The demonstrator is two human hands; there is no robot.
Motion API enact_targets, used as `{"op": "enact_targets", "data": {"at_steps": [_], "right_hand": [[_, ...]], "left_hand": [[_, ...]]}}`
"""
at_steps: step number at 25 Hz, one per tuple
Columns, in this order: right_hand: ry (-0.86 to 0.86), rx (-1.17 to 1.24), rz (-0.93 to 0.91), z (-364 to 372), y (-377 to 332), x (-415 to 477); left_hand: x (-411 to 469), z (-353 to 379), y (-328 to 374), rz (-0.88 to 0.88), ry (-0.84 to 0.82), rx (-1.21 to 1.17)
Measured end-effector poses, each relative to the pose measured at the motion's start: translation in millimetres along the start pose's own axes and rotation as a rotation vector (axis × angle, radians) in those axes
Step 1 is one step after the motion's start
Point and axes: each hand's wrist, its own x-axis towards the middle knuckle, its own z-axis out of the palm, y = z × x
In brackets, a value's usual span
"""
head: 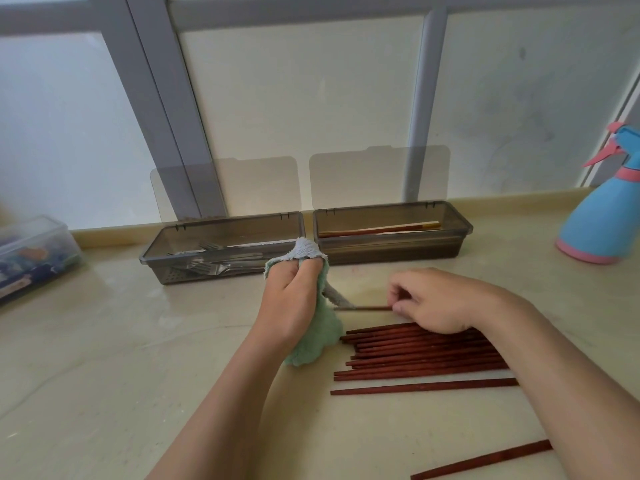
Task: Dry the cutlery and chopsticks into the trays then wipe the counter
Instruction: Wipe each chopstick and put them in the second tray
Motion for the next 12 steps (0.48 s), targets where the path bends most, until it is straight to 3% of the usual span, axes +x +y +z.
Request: {"op": "enact_targets", "data": {"at_steps": [2, 5, 12], "right_hand": [[0.16, 0.113, -0.035, -3.1, -0.6, -3.7], [0.329, 0.244, -0.147, -4.7, -7.7, -8.8], [0.362, 0.271, -0.308, 12.3, -27.2, -5.7]], "left_hand": [[0.4, -0.5, 1.3, 0.002, 0.043, -0.031], [-1.9, 0.4, 3.3, -0.04, -0.022, -0.016], [-2.5, 6.7, -0.2, -0.036, -0.045, -0.018]]}}
